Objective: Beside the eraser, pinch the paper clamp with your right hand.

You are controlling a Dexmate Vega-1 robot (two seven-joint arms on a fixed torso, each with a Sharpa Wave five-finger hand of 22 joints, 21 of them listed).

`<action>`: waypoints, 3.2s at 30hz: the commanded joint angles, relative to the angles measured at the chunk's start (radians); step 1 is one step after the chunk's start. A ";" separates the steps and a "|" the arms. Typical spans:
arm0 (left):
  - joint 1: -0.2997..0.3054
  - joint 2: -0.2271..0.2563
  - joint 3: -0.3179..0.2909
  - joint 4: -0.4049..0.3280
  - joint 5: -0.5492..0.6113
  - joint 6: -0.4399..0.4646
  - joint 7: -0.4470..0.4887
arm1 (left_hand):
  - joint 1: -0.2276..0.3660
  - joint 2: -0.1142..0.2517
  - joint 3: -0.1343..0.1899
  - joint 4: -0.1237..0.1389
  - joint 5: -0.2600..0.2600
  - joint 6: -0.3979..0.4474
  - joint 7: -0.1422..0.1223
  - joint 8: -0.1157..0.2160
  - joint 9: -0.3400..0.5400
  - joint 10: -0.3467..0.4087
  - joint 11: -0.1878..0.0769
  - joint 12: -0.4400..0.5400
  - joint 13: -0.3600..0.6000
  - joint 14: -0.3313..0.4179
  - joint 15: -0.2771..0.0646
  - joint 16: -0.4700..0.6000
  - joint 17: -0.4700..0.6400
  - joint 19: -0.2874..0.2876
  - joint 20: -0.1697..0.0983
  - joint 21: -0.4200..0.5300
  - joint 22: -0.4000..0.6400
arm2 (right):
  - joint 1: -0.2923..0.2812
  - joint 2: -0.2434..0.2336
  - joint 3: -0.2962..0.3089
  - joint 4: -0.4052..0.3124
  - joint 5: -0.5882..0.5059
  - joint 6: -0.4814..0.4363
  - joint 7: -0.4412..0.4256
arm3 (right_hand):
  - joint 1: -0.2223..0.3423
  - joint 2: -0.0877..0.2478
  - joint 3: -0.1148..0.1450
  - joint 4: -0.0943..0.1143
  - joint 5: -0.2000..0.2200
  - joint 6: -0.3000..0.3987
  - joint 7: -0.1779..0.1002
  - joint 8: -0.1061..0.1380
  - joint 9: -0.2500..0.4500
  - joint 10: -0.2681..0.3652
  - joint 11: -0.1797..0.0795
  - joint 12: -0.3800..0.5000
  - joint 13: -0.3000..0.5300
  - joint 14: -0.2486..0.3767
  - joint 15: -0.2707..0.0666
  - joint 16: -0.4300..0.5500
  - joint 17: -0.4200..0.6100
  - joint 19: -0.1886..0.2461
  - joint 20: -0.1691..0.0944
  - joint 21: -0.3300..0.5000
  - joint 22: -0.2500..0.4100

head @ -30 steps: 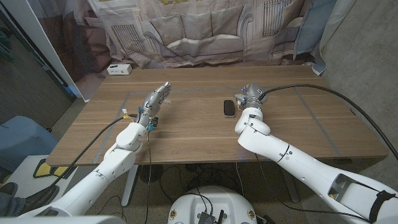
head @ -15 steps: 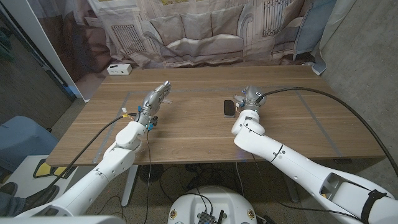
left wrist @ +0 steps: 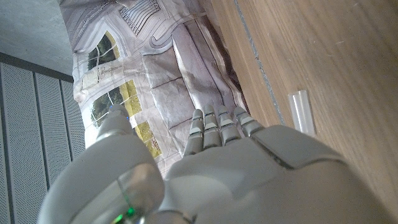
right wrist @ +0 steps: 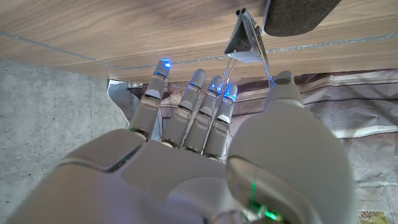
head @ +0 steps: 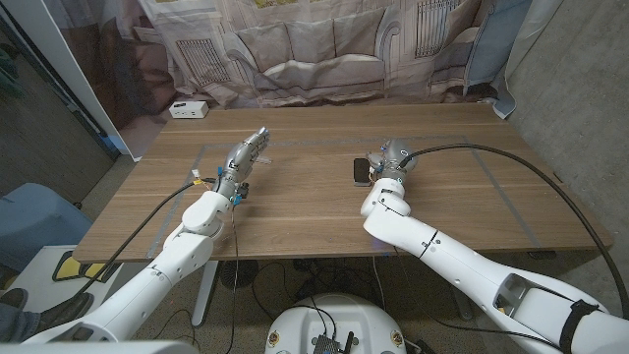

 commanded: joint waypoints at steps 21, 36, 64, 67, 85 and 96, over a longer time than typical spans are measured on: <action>-0.016 -0.004 0.006 0.015 -0.005 0.000 -0.019 | 0.013 -0.001 0.008 0.002 0.000 0.003 -0.002 -0.001 0.006 0.003 -0.004 -0.003 0.002 0.005 -0.005 -0.001 0.004 0.001 0.009 -0.004 0.005 | -0.009 0.038 -0.005 0.089 -0.003 -0.003 -0.067 | -0.035 0.001 -0.011 0.006 0.008 -0.010 0.001 0.002 0.003 -0.007 0.010 0.001 0.001 -0.006 0.006 -0.001 -0.001 0.002 0.002 0.005 0.001; -0.012 -0.005 0.006 0.010 -0.004 -0.001 -0.013 | 0.013 -0.001 0.008 0.002 0.000 0.002 -0.003 -0.001 0.006 0.003 -0.004 -0.002 0.002 0.006 -0.005 -0.001 0.004 0.001 0.009 -0.004 0.005 | 0.000 0.054 -0.011 0.128 -0.002 0.006 -0.074 | -0.044 0.001 -0.013 0.007 0.009 -0.019 -0.001 0.000 0.002 -0.012 0.007 0.000 0.001 -0.015 0.000 -0.004 -0.002 -0.001 0.002 0.004 0.001; -0.031 -0.021 0.009 0.051 -0.014 -0.021 -0.036 | 0.014 -0.001 0.011 0.003 0.000 0.004 -0.004 0.000 0.006 0.004 -0.007 -0.002 0.002 0.006 -0.005 -0.001 0.004 0.002 0.009 -0.003 0.005 | 0.031 0.105 -0.045 0.174 0.009 -0.078 -0.071 | -0.132 -0.025 -0.049 0.026 0.012 -0.131 -0.001 -0.016 0.002 -0.131 0.011 -0.023 0.002 -0.108 0.041 -0.032 -0.012 -0.070 0.004 -0.009 0.001; -0.031 -0.021 0.008 0.054 -0.017 -0.023 -0.038 | 0.014 -0.001 0.011 0.003 0.000 0.005 -0.002 0.000 0.006 0.004 -0.009 -0.002 0.002 0.006 -0.005 -0.001 0.004 0.002 0.010 -0.003 0.005 | 0.035 0.103 -0.050 0.172 0.012 -0.088 -0.066 | -0.145 -0.029 -0.054 0.028 0.013 -0.152 0.003 -0.016 0.002 -0.156 0.017 -0.023 0.002 -0.127 0.055 -0.036 -0.014 -0.084 0.004 -0.009 0.002; -0.031 -0.024 0.004 0.070 -0.032 -0.030 -0.056 | 0.016 0.002 0.014 0.003 0.000 0.005 -0.003 0.000 0.006 0.005 -0.005 -0.002 0.002 0.007 -0.004 -0.001 0.004 0.003 0.012 -0.003 0.005 | 0.018 0.080 -0.047 0.124 0.014 -0.082 -0.081 | -0.235 -0.043 -0.087 0.056 0.020 -0.269 0.018 -0.015 0.002 -0.293 0.050 -0.026 0.004 -0.231 0.093 -0.051 -0.018 -0.129 0.004 -0.004 0.003; -0.015 -0.007 -0.003 0.046 -0.030 -0.023 -0.049 | 0.017 0.003 0.016 0.003 0.001 0.006 -0.002 0.000 0.006 0.008 -0.004 -0.001 0.002 0.008 -0.005 -0.001 0.004 0.003 0.003 -0.003 0.006 | -0.024 0.023 -0.035 0.068 -0.008 0.042 -0.107 | -0.274 -0.030 -0.092 0.060 0.019 -0.310 0.030 -0.003 0.003 -0.405 0.140 -0.022 -0.001 -0.322 0.100 -0.055 -0.026 -0.104 -0.167 0.006 0.000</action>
